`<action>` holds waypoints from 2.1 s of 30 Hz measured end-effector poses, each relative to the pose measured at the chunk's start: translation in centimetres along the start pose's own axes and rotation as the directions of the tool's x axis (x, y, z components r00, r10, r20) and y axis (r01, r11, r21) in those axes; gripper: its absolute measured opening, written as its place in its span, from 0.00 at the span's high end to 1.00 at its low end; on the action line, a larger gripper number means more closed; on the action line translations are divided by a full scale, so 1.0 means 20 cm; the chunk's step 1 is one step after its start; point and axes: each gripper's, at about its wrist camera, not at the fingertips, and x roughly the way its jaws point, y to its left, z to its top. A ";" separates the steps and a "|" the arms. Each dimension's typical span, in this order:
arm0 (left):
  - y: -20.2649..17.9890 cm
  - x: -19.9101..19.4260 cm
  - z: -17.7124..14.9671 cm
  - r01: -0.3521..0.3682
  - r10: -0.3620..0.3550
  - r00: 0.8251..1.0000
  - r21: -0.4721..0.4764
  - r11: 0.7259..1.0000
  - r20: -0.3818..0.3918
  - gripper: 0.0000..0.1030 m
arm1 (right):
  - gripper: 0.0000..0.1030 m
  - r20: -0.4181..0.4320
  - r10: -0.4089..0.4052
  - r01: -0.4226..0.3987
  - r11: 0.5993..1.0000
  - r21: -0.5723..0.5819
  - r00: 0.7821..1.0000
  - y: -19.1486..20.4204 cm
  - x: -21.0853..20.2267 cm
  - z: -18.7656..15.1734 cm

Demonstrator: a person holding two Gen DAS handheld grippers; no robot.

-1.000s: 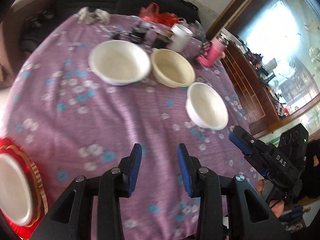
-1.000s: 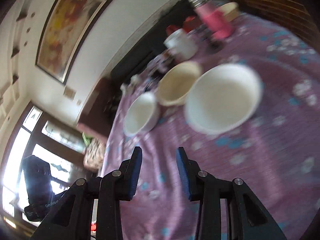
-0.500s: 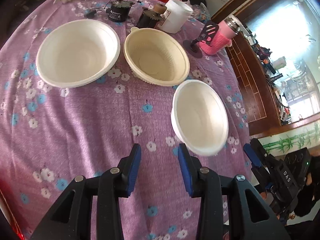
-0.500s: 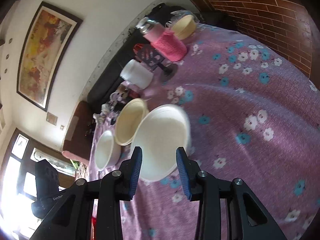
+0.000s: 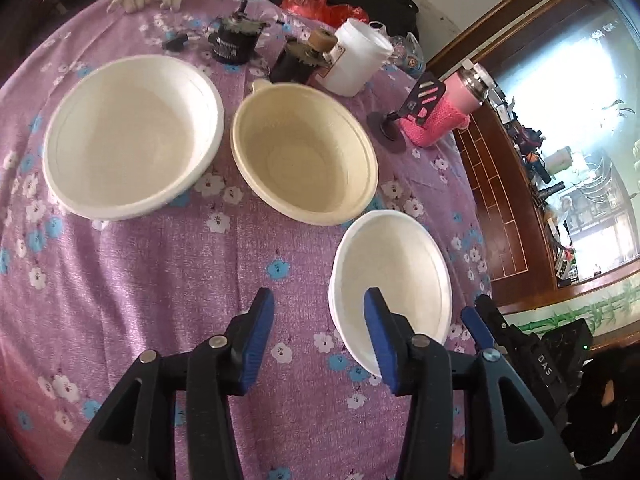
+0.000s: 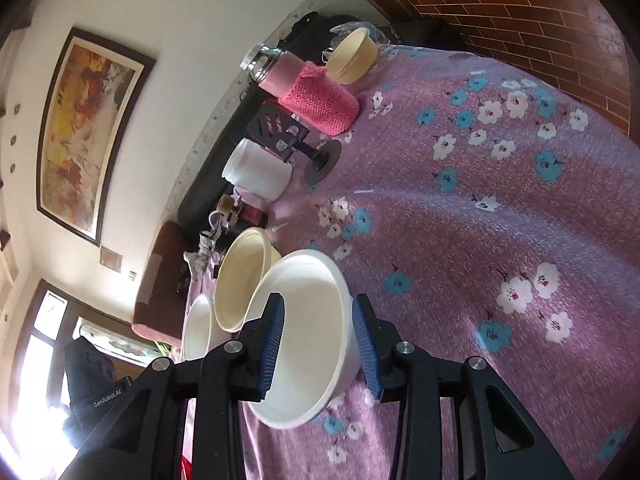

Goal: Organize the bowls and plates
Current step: 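Move the left gripper to the rim of another white bowl, then close both grippers side by side on the white bowl rim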

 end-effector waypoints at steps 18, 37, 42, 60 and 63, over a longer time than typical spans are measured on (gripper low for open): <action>-0.07 0.20 0.02 0.103 -0.104 0.993 -0.022 0.994 -0.062 0.56 | 0.63 -0.068 0.070 -0.064 0.994 0.087 0.995 -0.15 0.10 0.01; -0.05 0.22 0.02 0.115 -0.116 0.991 -0.024 0.993 -0.064 0.56 | 0.63 -0.055 0.094 -0.089 0.992 0.088 0.994 -0.15 0.11 0.01; -0.05 0.24 0.03 0.114 -0.115 0.991 -0.023 0.993 -0.067 0.56 | 0.69 -0.047 0.088 -0.084 0.993 0.077 0.995 -0.14 0.12 0.01; -0.04 0.27 0.03 0.105 -0.105 0.994 -0.007 0.994 -0.035 0.83 | 0.93 -0.034 0.048 -0.047 0.998 0.030 0.998 -0.12 0.13 0.01; -0.02 0.27 0.04 0.098 -0.098 0.995 -0.008 0.995 -0.027 0.88 | 0.94 -0.028 0.041 -0.040 0.999 0.021 0.999 -0.11 0.13 0.00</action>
